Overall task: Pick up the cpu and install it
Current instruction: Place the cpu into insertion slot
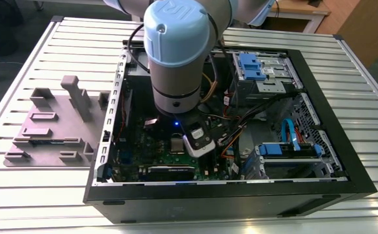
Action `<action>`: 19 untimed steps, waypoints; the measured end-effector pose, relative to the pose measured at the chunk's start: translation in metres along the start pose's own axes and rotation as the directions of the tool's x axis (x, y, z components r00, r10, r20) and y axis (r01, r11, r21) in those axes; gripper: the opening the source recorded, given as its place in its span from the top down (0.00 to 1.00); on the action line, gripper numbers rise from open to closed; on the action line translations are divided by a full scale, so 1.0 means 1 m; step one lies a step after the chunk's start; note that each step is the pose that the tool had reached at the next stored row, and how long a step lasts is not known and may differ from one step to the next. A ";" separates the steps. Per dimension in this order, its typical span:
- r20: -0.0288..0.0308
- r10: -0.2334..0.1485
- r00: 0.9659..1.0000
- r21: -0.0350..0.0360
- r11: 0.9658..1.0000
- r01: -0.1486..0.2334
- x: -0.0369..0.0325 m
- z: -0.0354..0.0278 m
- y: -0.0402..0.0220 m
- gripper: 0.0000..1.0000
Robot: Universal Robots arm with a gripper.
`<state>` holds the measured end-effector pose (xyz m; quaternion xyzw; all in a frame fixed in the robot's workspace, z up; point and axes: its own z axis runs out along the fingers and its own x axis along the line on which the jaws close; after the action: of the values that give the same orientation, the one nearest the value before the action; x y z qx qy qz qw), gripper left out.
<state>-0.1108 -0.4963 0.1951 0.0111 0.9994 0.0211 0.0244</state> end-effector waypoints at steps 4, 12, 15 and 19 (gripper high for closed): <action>0.000 0.001 1.000 0.000 1.000 -0.001 0.0007 0.0007 -0.0006 0.60; 0.000 0.001 1.000 0.000 1.000 -0.001 0.0010 0.0025 -0.0009 0.60; 0.000 0.001 1.000 0.000 1.000 -0.001 0.0010 0.0028 -0.0009 0.60; 0.000 0.001 1.000 0.000 1.000 -0.001 0.0010 0.0039 -0.0009 0.60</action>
<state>-0.1116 -0.4970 0.1911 0.0116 0.9994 0.0212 0.0245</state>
